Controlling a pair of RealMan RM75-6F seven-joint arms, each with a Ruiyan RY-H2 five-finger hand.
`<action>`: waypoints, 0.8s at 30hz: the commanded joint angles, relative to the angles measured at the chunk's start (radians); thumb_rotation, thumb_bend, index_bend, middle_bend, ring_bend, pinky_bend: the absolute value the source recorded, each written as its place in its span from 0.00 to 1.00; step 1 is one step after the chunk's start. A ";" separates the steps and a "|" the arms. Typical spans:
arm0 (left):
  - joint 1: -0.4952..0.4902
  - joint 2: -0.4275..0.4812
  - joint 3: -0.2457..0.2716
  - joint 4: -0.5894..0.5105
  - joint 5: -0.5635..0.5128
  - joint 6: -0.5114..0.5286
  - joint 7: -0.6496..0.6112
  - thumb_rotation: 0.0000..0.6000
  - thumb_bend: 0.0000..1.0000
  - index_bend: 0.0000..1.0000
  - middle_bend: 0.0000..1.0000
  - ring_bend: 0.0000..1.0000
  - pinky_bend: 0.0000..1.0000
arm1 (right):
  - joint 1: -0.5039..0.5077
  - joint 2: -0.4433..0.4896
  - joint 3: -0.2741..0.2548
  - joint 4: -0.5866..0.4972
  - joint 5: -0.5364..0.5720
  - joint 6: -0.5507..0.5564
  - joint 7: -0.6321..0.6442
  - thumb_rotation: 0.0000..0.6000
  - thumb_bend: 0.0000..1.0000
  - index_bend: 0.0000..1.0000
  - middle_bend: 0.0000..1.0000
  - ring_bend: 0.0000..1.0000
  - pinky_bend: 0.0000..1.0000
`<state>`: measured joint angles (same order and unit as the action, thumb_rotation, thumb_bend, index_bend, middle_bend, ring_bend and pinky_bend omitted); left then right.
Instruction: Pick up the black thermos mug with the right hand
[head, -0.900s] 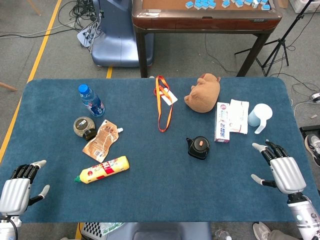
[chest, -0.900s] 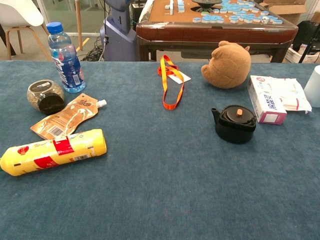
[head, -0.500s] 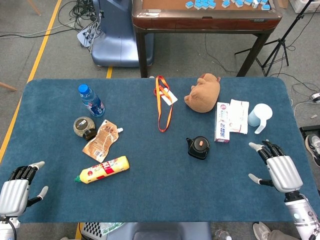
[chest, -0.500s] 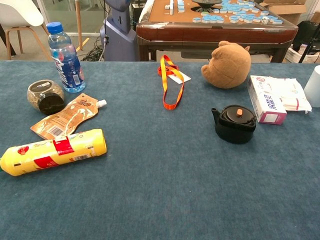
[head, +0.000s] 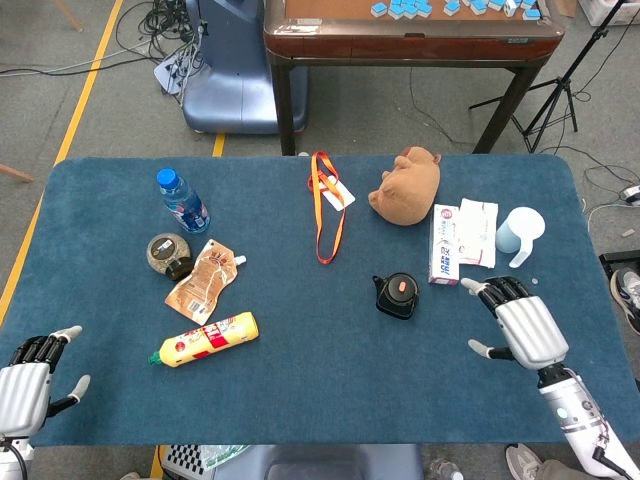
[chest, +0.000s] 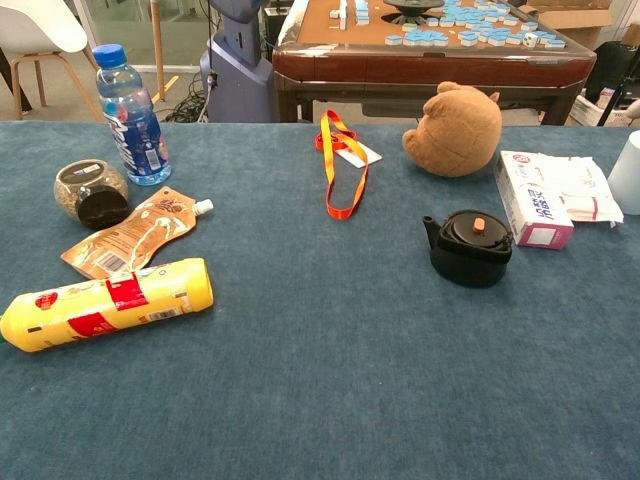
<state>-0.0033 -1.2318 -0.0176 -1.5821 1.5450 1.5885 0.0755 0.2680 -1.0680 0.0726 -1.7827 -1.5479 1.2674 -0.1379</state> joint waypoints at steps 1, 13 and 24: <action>0.000 -0.001 0.001 0.002 0.001 -0.002 -0.001 1.00 0.25 0.21 0.23 0.23 0.15 | 0.026 -0.012 0.012 -0.017 0.023 -0.035 -0.021 1.00 0.02 0.18 0.31 0.20 0.16; 0.003 -0.002 0.004 0.005 0.003 0.000 -0.007 1.00 0.25 0.21 0.23 0.23 0.15 | 0.166 -0.107 0.050 0.019 0.109 -0.215 -0.068 1.00 0.02 0.27 0.40 0.27 0.16; 0.008 -0.003 0.006 0.016 -0.007 -0.005 -0.019 1.00 0.25 0.21 0.23 0.23 0.15 | 0.250 -0.217 0.060 0.086 0.210 -0.304 -0.149 1.00 0.02 0.29 0.42 0.27 0.16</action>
<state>0.0050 -1.2348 -0.0122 -1.5661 1.5389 1.5844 0.0569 0.5097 -1.2747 0.1304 -1.7055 -1.3475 0.9693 -0.2776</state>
